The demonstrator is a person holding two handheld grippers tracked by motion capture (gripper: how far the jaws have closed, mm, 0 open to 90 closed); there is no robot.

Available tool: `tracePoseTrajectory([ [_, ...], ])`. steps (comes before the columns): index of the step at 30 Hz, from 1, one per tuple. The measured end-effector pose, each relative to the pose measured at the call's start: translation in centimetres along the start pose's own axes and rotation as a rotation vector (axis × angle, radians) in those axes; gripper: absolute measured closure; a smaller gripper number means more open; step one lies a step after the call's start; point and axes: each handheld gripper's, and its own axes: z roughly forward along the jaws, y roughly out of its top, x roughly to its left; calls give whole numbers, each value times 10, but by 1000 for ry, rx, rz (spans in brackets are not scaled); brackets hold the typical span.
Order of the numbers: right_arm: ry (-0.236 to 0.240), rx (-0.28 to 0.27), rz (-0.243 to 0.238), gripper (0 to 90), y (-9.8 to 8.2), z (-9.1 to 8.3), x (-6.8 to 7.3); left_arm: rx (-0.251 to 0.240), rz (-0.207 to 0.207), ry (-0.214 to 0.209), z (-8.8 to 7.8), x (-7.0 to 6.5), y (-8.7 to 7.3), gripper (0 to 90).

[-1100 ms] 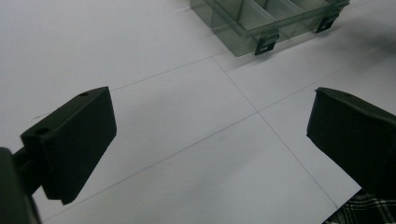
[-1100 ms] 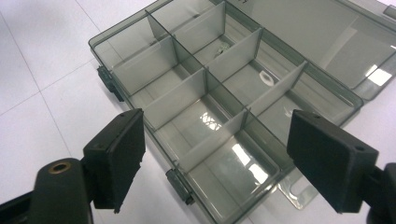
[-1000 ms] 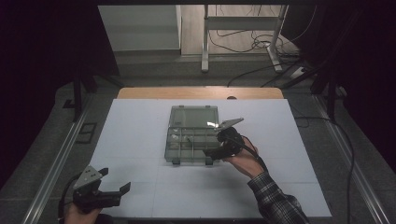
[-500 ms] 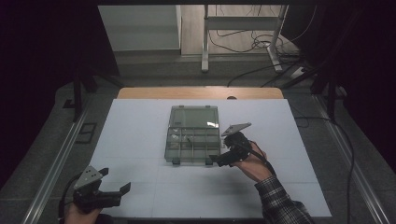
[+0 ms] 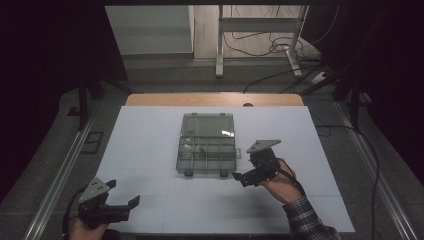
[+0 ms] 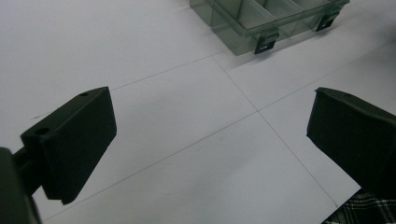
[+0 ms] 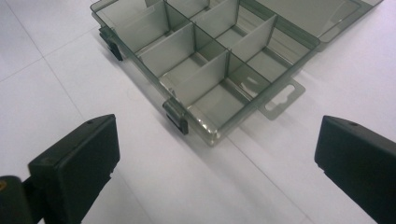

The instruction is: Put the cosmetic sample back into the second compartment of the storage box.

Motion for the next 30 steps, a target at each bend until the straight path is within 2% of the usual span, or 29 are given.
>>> tracePoseTrajectory([
  [17,-47,-46,1,0,-29,-30,2,-2,-5,-2,0,0,0,17],
  [30,-105,-63,34,0,-58,-59,-4,-2,-7,-2,0,1,0,17],
])
